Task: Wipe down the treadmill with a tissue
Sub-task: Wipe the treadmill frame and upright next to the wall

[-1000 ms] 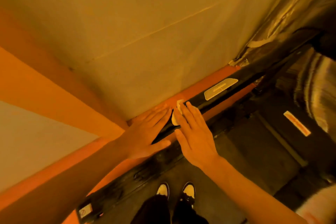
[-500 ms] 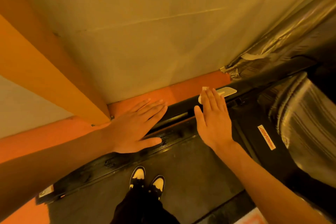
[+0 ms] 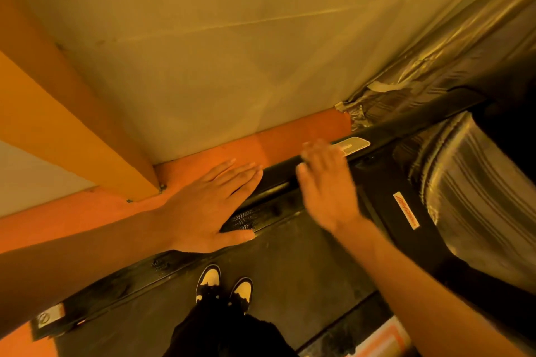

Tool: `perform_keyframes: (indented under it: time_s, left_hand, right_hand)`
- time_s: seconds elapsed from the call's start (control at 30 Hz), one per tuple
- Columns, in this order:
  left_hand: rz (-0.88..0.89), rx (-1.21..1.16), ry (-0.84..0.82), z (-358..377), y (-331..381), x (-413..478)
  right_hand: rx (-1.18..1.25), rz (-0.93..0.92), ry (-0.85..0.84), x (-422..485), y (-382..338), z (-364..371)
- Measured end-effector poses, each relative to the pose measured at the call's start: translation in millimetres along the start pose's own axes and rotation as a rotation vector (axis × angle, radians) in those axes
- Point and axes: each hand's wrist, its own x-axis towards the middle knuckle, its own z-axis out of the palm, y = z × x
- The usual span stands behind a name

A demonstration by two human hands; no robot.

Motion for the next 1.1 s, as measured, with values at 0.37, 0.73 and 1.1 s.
perform_keyframes:
  time_s: [0.37,0.73,1.1]
  left_hand:
    - [-0.004,-0.008,-0.005,-3.5,0.2,0.5]
    - [-0.02,-0.025,-0.003,-7.0,2.1,0.1]
    - [0.058,-0.181,-0.033,-14.6,2.0,8.9]
  right_hand:
    - [-0.073,0.056,-0.012,32.8,62.9,-28.7]
    - [-0.077,-0.262,-0.047,-2.1,28.9,-3.8]
    - [0.042,-0.276,-0.049,-25.2,3.2,8.4]
